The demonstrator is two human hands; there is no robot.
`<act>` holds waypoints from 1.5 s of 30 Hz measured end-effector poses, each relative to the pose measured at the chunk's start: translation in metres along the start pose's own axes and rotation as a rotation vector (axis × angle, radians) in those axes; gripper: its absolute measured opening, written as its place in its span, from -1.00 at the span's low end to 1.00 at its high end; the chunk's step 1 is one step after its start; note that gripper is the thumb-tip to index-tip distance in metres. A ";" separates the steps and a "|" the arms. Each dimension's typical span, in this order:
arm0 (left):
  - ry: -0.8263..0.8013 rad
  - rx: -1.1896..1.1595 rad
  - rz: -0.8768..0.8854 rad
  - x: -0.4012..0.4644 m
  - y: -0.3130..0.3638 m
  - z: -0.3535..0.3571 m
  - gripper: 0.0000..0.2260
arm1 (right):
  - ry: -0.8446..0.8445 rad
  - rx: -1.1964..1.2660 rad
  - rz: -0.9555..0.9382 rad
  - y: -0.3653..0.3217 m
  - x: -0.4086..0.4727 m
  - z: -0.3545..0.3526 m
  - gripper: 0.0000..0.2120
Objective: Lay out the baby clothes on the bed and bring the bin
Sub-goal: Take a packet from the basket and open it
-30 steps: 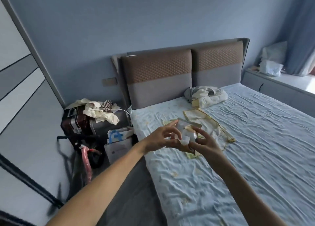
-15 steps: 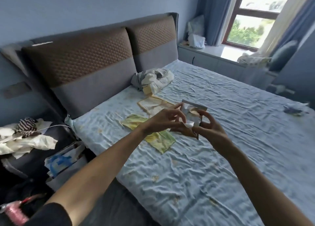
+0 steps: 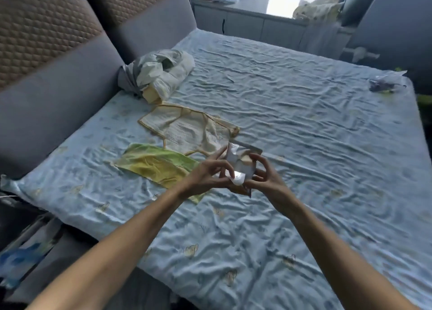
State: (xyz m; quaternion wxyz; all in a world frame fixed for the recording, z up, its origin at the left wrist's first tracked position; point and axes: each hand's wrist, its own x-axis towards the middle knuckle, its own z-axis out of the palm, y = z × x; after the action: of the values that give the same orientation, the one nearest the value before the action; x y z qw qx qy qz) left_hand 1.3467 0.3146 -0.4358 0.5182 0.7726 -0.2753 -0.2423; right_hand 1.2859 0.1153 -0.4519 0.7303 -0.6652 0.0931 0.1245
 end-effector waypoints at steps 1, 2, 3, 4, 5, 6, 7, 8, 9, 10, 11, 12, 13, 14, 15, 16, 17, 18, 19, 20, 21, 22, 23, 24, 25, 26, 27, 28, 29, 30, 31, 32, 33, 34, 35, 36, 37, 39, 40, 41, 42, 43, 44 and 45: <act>-0.010 -0.011 -0.031 0.009 -0.027 0.006 -0.71 | 0.020 0.017 0.023 0.022 0.014 -0.002 -0.35; -0.017 -0.017 -0.066 0.017 -0.053 0.012 -0.72 | 0.044 0.037 0.044 0.046 0.028 -0.004 -0.35; -0.017 -0.033 -0.106 0.026 -0.078 0.018 -0.74 | 0.064 0.059 0.062 0.070 0.043 -0.007 -0.36; -0.016 -0.043 -0.146 0.035 -0.107 0.024 -0.77 | 0.093 0.085 0.085 0.101 0.059 -0.008 -0.36; -0.016 -0.055 -0.172 0.042 -0.125 0.028 -0.80 | 0.127 0.107 0.104 0.119 0.069 -0.009 -0.36; -0.013 -0.057 -0.184 0.047 -0.143 0.032 -0.81 | 0.147 0.116 0.120 0.136 0.079 -0.010 -0.35; -0.017 -0.059 -0.196 0.054 -0.168 0.038 -0.82 | 0.161 0.129 0.140 0.161 0.092 -0.011 -0.34; -0.035 -0.055 -0.202 0.061 -0.191 0.042 -0.82 | 0.171 0.139 0.154 0.183 0.103 -0.011 -0.33; -0.054 -0.044 -0.206 0.068 -0.214 0.045 -0.82 | 0.183 0.150 0.165 0.201 0.113 -0.012 -0.33; -0.082 -0.027 -0.206 0.076 -0.238 0.048 -0.82 | 0.194 0.159 0.177 0.219 0.122 -0.015 -0.33; -0.111 -0.005 -0.201 0.083 -0.261 0.051 -0.82 | 0.200 0.161 0.187 0.236 0.132 -0.017 -0.35; -0.134 0.032 -0.193 0.089 -0.281 0.054 -0.81 | 0.201 0.153 0.196 0.252 0.140 -0.021 -0.36; -0.150 0.093 -0.177 0.096 -0.300 0.056 -0.80 | 0.199 0.145 0.202 0.267 0.149 -0.025 -0.37; -0.168 0.152 -0.162 0.102 -0.315 0.057 -0.80 | 0.191 0.138 0.210 0.280 0.158 -0.030 -0.37; -0.183 0.194 -0.151 0.107 -0.329 0.059 -0.80 | 0.179 0.124 0.219 0.293 0.167 -0.034 -0.35; -0.195 0.217 -0.146 0.112 -0.342 0.061 -0.80 | 0.169 0.102 0.230 0.304 0.175 -0.037 -0.33; -0.199 0.228 -0.145 0.115 -0.352 0.063 -0.81 | 0.161 0.082 0.237 0.314 0.182 -0.039 -0.31; -0.198 0.232 -0.142 0.118 -0.361 0.065 -0.81 | 0.157 0.071 0.237 0.323 0.188 -0.040 -0.31; -0.192 0.234 -0.145 0.121 -0.370 0.067 -0.82 | 0.157 0.068 0.237 0.330 0.194 -0.041 -0.31; -0.185 0.229 -0.154 0.124 -0.377 0.069 -0.83 | 0.161 0.063 0.237 0.336 0.200 -0.042 -0.32; -0.177 0.222 -0.168 0.126 -0.383 0.070 -0.82 | 0.166 0.050 0.238 0.342 0.204 -0.043 -0.32; -0.173 0.217 -0.179 0.127 -0.388 0.072 -0.82 | 0.169 0.028 0.239 0.347 0.208 -0.043 -0.32; -0.176 0.218 -0.196 0.128 -0.393 0.073 -0.83 | 0.170 0.001 0.239 0.352 0.211 -0.043 -0.32; -0.183 0.223 -0.217 0.129 -0.396 0.075 -0.85 | 0.173 -0.025 0.238 0.356 0.212 -0.042 -0.31; -0.185 0.231 -0.235 0.129 -0.399 0.078 -0.87 | 0.177 -0.046 0.234 0.360 0.214 -0.041 -0.31; -0.182 0.236 -0.246 0.129 -0.401 0.080 -0.89 | 0.182 -0.065 0.229 0.363 0.215 -0.041 -0.30; -0.178 0.240 -0.257 0.129 -0.401 0.082 -0.90 | 0.185 -0.083 0.224 0.364 0.216 -0.041 -0.30; -0.174 0.243 -0.266 0.129 -0.401 0.083 -0.91 | 0.186 -0.098 0.222 0.365 0.216 -0.041 -0.29; -0.174 0.244 -0.272 0.129 -0.400 0.083 -0.91 | 0.188 -0.111 0.224 0.366 0.217 -0.042 -0.29; -0.177 0.245 -0.280 0.128 -0.399 0.083 -0.91 | 0.193 -0.125 0.227 0.366 0.218 -0.041 -0.28; -0.181 0.248 -0.286 0.127 -0.399 0.083 -0.90 | 0.204 -0.148 0.232 0.365 0.218 -0.040 -0.27; -0.185 0.260 -0.287 0.127 -0.399 0.082 -0.90 | 0.217 -0.174 0.230 0.365 0.218 -0.039 -0.27; -0.190 0.278 -0.285 0.126 -0.399 0.083 -0.88 | 0.239 -0.200 0.225 0.364 0.217 -0.037 -0.27; -0.193 0.295 -0.282 0.125 -0.399 0.083 -0.85 | 0.264 -0.230 0.212 0.364 0.216 -0.034 -0.28; -0.192 0.307 -0.280 0.123 -0.399 0.084 -0.82 | 0.296 -0.274 0.195 0.363 0.214 -0.031 -0.29; -0.186 0.317 -0.278 0.121 -0.398 0.085 -0.80 | 0.331 -0.338 0.175 0.362 0.211 -0.026 -0.32; -0.180 0.334 -0.274 0.118 -0.397 0.086 -0.79 | 0.372 -0.415 0.150 0.360 0.207 -0.020 -0.35; -0.154 0.376 -0.271 0.107 -0.393 0.087 -0.75 | 0.462 -0.539 0.095 0.360 0.194 -0.009 -0.40; -0.133 0.393 -0.282 0.102 -0.388 0.087 -0.72 | 0.500 -0.569 0.081 0.358 0.186 -0.005 -0.43; -0.109 0.404 -0.294 0.098 -0.380 0.084 -0.69 | 0.525 -0.593 0.086 0.353 0.179 -0.002 -0.45; -0.078 0.416 -0.298 0.096 -0.369 0.079 -0.68 | 0.539 -0.632 0.095 0.344 0.171 -0.002 -0.48; -0.041 0.426 -0.297 0.095 -0.357 0.074 -0.67 | 0.548 -0.684 0.109 0.332 0.163 -0.003 -0.50; 0.008 0.427 -0.300 0.094 -0.343 0.068 -0.65 | 0.560 -0.732 0.120 0.315 0.154 -0.003 -0.52; 0.076 0.417 -0.312 0.093 -0.325 0.062 -0.62 | 0.575 -0.764 0.128 0.296 0.145 -0.001 -0.54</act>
State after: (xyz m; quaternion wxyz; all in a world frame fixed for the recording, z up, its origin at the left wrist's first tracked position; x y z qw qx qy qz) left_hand 1.4304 0.3117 -0.7694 0.3140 0.9044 -0.1770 -0.2281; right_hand 1.3332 0.1474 -0.7761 0.3692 -0.8863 0.2796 0.0055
